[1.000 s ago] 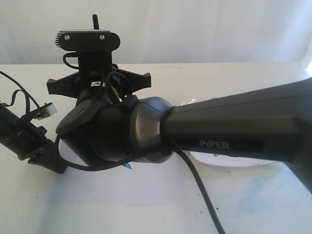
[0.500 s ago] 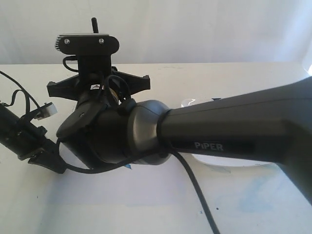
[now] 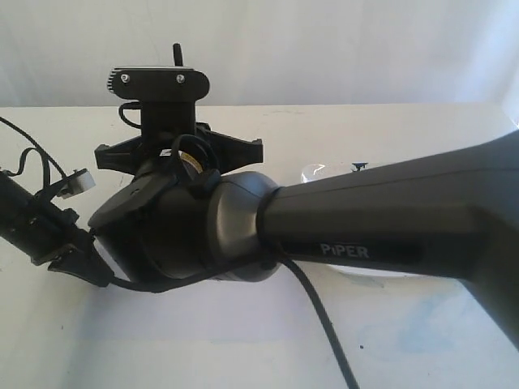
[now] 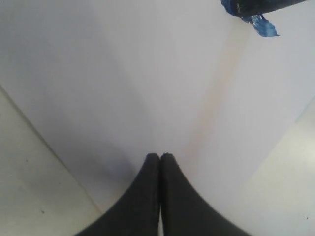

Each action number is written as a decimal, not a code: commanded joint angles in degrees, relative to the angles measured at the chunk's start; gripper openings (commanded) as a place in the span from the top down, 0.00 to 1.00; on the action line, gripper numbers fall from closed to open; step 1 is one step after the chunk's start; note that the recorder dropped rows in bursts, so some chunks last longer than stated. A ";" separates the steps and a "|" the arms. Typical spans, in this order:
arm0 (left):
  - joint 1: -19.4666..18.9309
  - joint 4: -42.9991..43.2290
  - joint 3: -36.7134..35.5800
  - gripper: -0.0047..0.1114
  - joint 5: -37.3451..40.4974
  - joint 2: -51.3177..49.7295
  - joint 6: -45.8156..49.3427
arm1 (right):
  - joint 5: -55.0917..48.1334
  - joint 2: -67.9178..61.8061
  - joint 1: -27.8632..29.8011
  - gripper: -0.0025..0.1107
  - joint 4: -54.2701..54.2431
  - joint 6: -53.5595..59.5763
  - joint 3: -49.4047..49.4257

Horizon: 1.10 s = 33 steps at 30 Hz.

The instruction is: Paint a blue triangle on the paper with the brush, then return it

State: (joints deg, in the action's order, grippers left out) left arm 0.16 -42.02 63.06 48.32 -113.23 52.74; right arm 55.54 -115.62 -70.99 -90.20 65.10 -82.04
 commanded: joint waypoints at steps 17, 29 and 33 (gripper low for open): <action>-0.03 -1.37 -0.30 0.96 1.36 -0.29 1.16 | 4.87 2.71 -0.73 0.98 -9.75 5.94 0.11; -0.03 -1.37 -0.30 0.96 1.60 -0.29 1.16 | 8.05 2.85 -2.53 0.98 -9.75 6.96 0.11; -0.03 -1.46 -0.30 0.96 1.70 -0.29 1.16 | 9.50 2.85 -3.21 0.98 -9.75 7.04 0.11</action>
State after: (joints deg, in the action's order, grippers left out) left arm 0.16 -42.44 63.06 48.54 -113.23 53.53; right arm 63.49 -113.58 -73.64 -100.21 71.27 -82.04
